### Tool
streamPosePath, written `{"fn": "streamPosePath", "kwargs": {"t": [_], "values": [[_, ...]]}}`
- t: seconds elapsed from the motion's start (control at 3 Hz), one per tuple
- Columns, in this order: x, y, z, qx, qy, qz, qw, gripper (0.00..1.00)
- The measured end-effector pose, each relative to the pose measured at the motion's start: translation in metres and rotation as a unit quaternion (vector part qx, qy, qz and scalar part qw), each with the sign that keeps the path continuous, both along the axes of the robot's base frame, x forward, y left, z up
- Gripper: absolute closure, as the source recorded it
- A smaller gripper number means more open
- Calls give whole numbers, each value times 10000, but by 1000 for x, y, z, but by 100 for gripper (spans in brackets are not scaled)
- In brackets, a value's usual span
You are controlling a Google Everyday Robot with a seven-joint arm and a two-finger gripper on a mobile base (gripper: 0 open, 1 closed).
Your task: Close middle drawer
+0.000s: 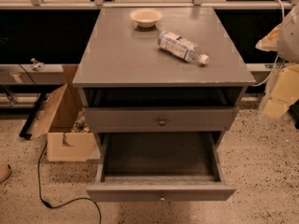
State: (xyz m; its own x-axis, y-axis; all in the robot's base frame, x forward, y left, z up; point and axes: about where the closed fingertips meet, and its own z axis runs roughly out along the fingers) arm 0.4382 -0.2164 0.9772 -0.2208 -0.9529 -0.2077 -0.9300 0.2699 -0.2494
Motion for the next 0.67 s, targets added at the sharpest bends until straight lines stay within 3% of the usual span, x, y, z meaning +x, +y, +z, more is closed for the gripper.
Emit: {"fn": "streamPosePath", "kwargs": {"t": [0.33, 0.67], "values": [[0, 0, 0, 0, 0, 0, 10000, 0], [1, -3, -29, 70, 148, -12, 9999, 0]]}}
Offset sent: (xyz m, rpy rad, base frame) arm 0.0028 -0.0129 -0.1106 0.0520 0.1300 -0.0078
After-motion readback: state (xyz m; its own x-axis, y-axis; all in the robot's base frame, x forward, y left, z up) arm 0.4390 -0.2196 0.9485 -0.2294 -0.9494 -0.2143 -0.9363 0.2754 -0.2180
